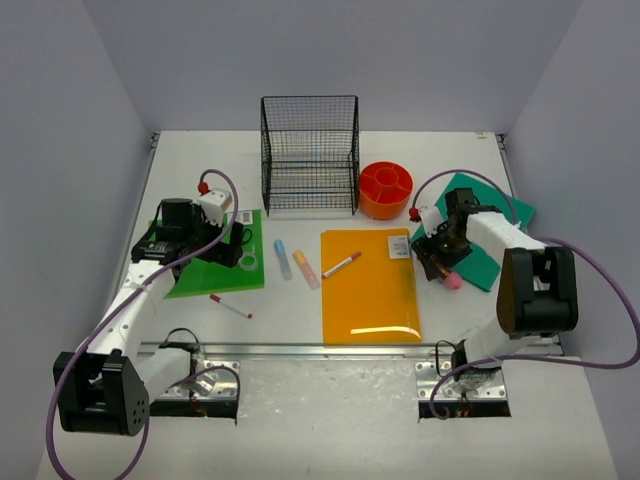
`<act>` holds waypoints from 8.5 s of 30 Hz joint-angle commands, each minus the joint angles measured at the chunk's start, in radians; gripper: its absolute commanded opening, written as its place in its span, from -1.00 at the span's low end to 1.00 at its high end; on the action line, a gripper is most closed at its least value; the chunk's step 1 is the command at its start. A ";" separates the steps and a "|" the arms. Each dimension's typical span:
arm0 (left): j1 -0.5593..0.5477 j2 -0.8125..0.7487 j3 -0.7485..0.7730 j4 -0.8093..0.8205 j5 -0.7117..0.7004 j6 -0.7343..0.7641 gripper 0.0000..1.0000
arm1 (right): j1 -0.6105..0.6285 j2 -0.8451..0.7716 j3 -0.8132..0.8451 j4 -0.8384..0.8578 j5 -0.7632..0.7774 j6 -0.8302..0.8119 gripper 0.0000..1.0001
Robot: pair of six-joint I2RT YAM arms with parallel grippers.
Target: Organize the desk
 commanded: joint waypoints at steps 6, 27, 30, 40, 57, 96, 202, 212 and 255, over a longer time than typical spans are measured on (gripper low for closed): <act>-0.017 -0.065 0.017 0.079 0.053 0.030 0.99 | -0.003 0.030 -0.090 0.150 0.061 0.025 -0.28; -0.826 0.113 0.431 0.060 0.118 0.790 0.70 | -0.002 -0.131 0.137 -0.218 -0.920 0.580 -1.00; -0.965 0.191 0.446 0.060 0.098 0.911 0.66 | -0.003 -0.144 0.090 -0.154 -1.008 0.685 -1.00; -1.089 0.410 0.543 0.065 0.162 1.169 0.50 | -0.003 -0.186 -0.077 -0.026 -1.171 0.992 -1.00; -1.099 0.530 0.569 0.069 0.146 1.289 0.43 | -0.003 -0.148 -0.125 0.024 -1.246 1.055 -1.00; -0.743 0.873 1.199 0.663 -0.155 -0.107 -1.00 | -0.470 -0.066 0.322 -0.143 -0.808 0.577 0.97; -0.747 0.948 0.696 0.016 -0.100 -0.158 -0.31 | -0.160 -0.214 -0.004 0.068 -0.556 0.609 0.96; -0.765 1.015 0.660 0.053 -0.073 -0.182 -0.97 | -0.160 -0.216 -0.035 0.162 -0.640 0.708 0.75; -0.616 0.599 0.405 0.557 0.334 -0.540 -1.00 | 0.063 -0.202 -0.084 0.639 -0.949 1.124 -0.10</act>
